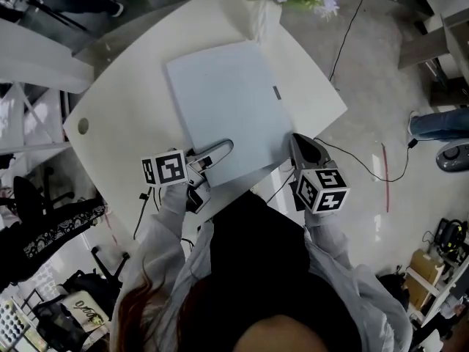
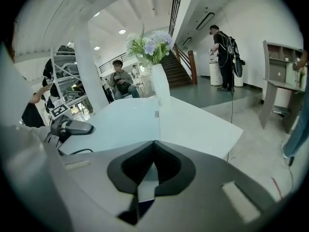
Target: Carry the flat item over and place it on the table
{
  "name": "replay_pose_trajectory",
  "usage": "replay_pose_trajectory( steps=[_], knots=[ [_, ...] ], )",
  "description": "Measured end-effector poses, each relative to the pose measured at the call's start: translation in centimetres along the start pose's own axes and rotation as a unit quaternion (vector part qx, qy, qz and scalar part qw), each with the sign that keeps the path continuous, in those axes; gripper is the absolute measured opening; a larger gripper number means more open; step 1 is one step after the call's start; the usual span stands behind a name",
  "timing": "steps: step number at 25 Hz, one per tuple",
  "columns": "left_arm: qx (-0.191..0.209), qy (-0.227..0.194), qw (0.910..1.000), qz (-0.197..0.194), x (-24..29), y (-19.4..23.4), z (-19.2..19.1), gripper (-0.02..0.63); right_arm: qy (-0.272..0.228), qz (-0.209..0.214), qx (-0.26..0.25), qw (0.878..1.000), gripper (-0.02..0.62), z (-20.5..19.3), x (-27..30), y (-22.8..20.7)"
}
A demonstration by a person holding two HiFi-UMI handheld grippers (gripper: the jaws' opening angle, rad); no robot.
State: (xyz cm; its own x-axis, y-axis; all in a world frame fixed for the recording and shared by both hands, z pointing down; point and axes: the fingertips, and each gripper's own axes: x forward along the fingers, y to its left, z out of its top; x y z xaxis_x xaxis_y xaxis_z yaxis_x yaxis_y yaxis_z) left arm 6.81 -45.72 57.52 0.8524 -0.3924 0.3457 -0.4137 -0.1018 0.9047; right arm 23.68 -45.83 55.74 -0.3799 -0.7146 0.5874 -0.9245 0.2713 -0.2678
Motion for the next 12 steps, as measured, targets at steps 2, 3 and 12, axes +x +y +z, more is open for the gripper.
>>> replay_pose_trajectory(
  steps=[2, 3, 12],
  knots=[
    [0.020, -0.006, 0.9996, 0.021, -0.3, 0.4, 0.3, 0.417, -0.001, 0.000, 0.000, 1.000, 0.009, 0.0, 0.1, 0.1],
    [0.029, -0.009, 0.9990, 0.032, -0.4, 0.6, 0.3, 0.422, -0.002, 0.000, 0.000, 1.000, 0.009, 0.0, 0.1, 0.2],
    [0.147, -0.041, 0.9724, 0.177, -2.4, 2.7, 1.2, 0.494, -0.001, 0.004, -0.004, 1.000, 0.009, -0.2, 0.0, 1.0]
  ],
)
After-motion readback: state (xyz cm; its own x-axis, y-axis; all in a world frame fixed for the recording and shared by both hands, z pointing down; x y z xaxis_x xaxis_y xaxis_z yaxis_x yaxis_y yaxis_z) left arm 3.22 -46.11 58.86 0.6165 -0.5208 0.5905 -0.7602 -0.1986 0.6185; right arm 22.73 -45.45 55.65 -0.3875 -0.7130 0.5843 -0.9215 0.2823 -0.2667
